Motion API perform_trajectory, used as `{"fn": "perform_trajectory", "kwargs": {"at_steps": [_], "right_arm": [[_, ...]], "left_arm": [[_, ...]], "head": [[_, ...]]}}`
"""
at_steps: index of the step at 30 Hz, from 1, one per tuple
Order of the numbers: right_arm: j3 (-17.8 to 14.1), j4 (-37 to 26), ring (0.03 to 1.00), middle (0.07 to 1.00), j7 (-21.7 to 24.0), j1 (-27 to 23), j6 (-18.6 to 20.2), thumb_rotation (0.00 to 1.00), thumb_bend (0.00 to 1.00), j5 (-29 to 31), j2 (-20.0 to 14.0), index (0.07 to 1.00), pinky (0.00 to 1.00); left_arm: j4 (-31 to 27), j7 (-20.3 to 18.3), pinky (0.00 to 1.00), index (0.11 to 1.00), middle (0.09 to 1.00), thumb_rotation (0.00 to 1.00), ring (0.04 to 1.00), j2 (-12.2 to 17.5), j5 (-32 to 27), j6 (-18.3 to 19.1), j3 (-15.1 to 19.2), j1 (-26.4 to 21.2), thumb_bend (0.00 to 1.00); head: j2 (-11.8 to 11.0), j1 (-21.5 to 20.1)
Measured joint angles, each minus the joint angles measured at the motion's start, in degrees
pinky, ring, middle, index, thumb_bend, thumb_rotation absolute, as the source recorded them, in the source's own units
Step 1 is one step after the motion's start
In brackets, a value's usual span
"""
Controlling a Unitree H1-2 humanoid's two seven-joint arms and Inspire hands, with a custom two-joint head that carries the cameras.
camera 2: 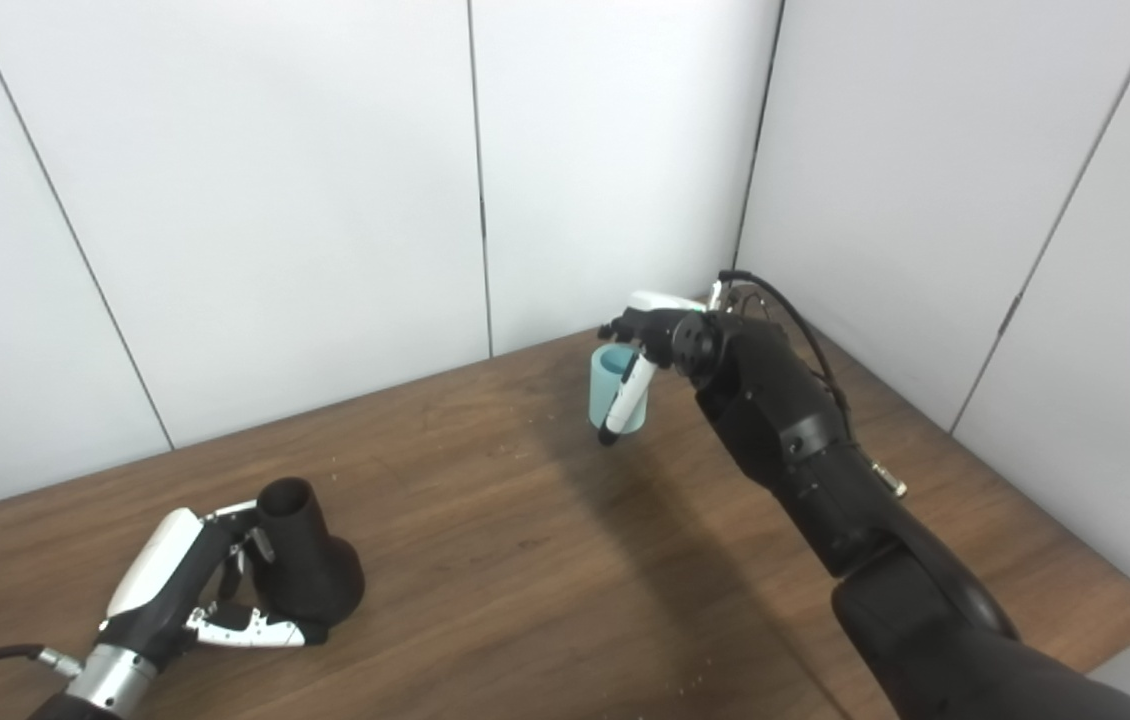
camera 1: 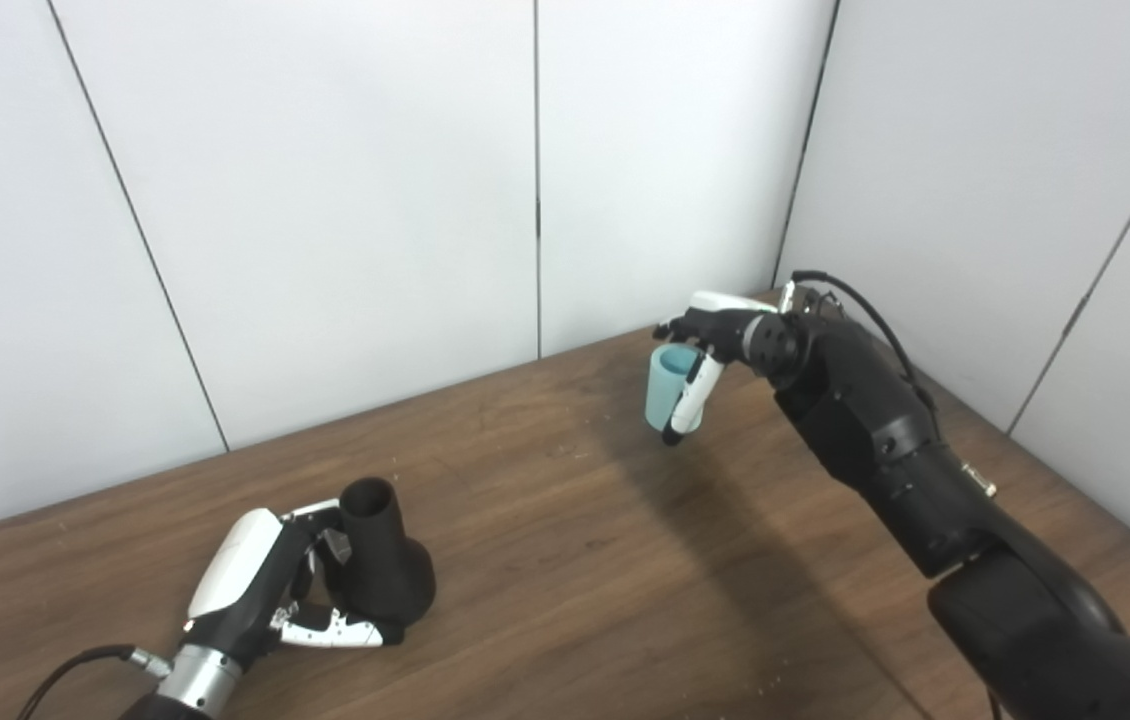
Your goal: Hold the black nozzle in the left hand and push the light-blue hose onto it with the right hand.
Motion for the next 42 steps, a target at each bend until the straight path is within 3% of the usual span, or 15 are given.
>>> {"fn": "perform_trajectory", "kwargs": {"at_steps": [11, 21, 26, 28, 29, 30, 32, 35, 42], "right_arm": [[-4.06, -0.02, 0.841, 0.890, -2.91, 1.58, -0.02, 0.06, 0.89, -0.61, 2.13, 0.896, 0.73], [-2.87, 1.96, 0.814, 0.822, -12.00, 2.61, -0.17, 0.03, 0.83, 3.18, 2.69, 0.854, 0.72], [-1.74, 1.87, 0.731, 0.719, -18.01, 3.75, -0.73, 0.03, 0.80, 4.15, 2.68, 0.763, 0.65], [-1.47, 1.82, 0.666, 0.641, -19.94, 4.07, -0.99, 0.03, 0.72, 4.44, 2.69, 0.642, 0.60], [-1.37, 1.72, 0.601, 0.577, -21.26, 4.22, -1.22, 0.05, 0.62, 4.50, 2.69, 0.575, 0.54], [-1.36, 1.65, 0.445, 0.462, -22.52, 4.30, -1.52, 0.02, 0.56, 4.58, 2.69, 0.534, 0.40], [-1.38, 1.59, 0.421, 0.450, -25.36, 4.36, -2.09, 0.01, 0.54, 4.83, 2.74, 0.519, 0.38], [-1.35, 1.79, 0.471, 0.489, -29.11, 4.36, -3.60, 0.00, 0.52, 5.65, 2.78, 0.474, 0.45], [-0.83, 1.99, 0.470, 0.497, -30.29, 4.37, -5.49, 0.00, 0.52, 7.70, 2.68, 0.466, 0.45]], "left_arm": [[-1.03, -0.01, 0.38, 0.486, 0.490, 0.00, 0.417, 0.38, 0.00, 0.25, -0.10, 0.55, 0.52], [-1.44, -0.11, 0.38, 0.486, 0.489, 0.00, 0.428, 0.51, -0.01, 0.27, -0.14, 0.76, 0.52], [-1.97, -0.35, 0.38, 0.486, 0.489, 0.00, 0.429, 0.64, -0.18, 0.38, -0.11, 1.04, 0.52], [-2.02, -0.37, 0.38, 0.486, 0.489, 0.00, 0.429, 0.70, -0.22, 0.38, -0.12, 1.08, 0.52], [-2.06, -0.37, 0.38, 0.486, 0.489, 0.00, 0.430, 0.71, -0.22, 0.38, -0.12, 1.10, 0.52], [-2.13, -0.37, 0.38, 0.486, 0.489, 0.00, 0.430, 0.73, -0.22, 0.38, -0.12, 1.13, 0.52], [-2.40, -0.41, 0.38, 0.486, 0.489, 0.00, 0.430, 0.79, -0.22, 0.50, -0.12, 1.24, 0.52], [-2.60, -0.54, 0.38, 0.488, 0.488, 0.00, 0.430, 0.81, -0.22, 0.65, -0.12, 1.31, 0.52], [-3.22, -1.09, 0.39, 0.488, 0.487, 0.00, 0.433, 0.89, -0.22, 1.32, -0.10, 1.41, 0.52]], "head": [[0.44, 0.35], [0.88, 0.53], [1.23, 0.70], [1.32, 0.70], [1.32, 0.70], [1.40, 0.79], [1.58, 0.79], [1.67, 0.70], [2.28, 1.14]]}}
